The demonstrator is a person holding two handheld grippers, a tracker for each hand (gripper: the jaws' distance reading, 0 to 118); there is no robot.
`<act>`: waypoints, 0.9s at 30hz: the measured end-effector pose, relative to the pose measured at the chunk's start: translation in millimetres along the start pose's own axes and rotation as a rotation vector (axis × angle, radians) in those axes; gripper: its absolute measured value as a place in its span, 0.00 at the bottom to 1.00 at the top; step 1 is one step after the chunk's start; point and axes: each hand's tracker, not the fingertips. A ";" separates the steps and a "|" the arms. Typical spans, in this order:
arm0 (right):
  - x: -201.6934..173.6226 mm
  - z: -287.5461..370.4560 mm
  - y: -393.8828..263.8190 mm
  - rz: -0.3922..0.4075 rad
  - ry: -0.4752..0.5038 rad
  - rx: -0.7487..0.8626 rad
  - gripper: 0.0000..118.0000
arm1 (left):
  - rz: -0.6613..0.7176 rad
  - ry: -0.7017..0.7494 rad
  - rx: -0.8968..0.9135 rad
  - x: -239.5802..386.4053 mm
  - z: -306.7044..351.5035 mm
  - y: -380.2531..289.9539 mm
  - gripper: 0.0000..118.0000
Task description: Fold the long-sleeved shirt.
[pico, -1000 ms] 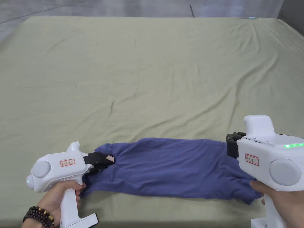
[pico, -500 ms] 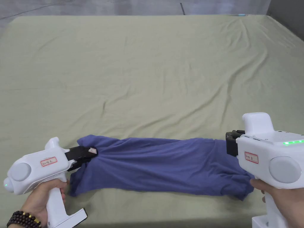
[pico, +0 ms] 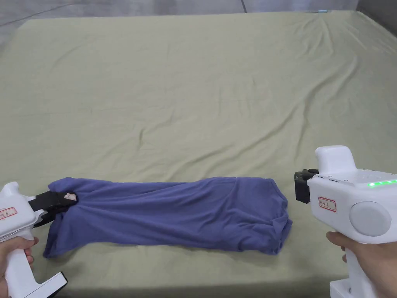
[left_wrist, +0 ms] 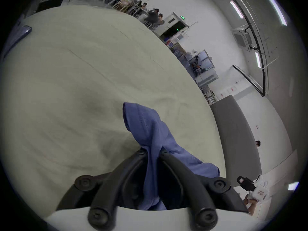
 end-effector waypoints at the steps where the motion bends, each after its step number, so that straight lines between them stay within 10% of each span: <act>1: -0.8 -0.5 -0.2 0.000 0.002 0.000 0.02 | -0.009 -0.003 -0.014 5.1 0.3 -0.3 0.05; 12: 4.3 1.3 -1.4 -0.006 0.010 0.001 0.02 | -0.189 -0.295 -0.084 173.6 7.7 -26.7 0.05; 27: 60.1 24.4 -24.6 -0.117 -0.049 0.014 0.02 | -0.290 -0.229 -0.412 302.8 -162.1 -163.1 0.06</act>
